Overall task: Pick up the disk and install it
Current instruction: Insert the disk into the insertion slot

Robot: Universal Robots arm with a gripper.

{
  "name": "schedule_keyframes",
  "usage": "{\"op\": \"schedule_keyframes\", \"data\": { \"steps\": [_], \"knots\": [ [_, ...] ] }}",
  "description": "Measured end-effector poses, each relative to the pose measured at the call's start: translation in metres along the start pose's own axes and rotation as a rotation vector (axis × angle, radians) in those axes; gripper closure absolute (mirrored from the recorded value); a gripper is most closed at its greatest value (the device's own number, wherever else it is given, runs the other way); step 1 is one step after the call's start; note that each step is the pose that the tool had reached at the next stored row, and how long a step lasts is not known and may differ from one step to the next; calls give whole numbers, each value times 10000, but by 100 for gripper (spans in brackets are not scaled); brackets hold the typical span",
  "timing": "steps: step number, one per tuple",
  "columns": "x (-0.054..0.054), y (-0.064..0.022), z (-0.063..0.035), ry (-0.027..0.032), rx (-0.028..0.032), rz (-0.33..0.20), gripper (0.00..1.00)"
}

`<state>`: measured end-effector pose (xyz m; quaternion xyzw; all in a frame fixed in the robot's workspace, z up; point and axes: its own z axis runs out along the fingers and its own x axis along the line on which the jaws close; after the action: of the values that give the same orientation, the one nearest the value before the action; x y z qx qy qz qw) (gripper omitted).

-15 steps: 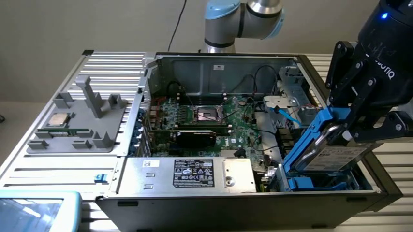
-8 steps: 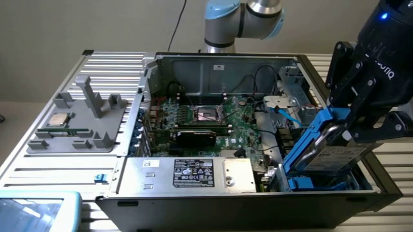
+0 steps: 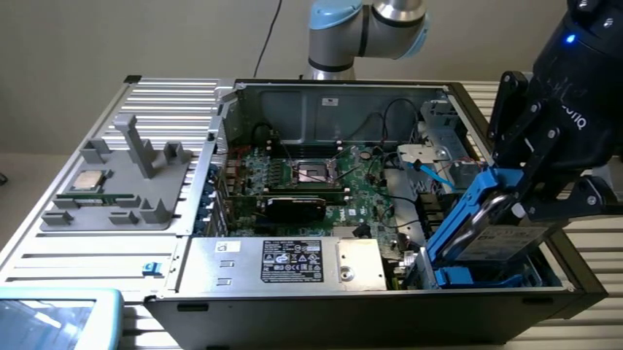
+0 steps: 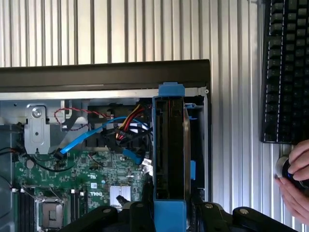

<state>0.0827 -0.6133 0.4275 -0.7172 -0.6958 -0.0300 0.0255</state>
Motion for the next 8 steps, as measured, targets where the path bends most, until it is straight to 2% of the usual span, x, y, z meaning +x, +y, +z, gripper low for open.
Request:
{"op": "schedule_keyframes", "data": {
  "steps": [8],
  "knots": [
    [-10, -1, 140, 0, 0, 0, 63]
  ]
}}
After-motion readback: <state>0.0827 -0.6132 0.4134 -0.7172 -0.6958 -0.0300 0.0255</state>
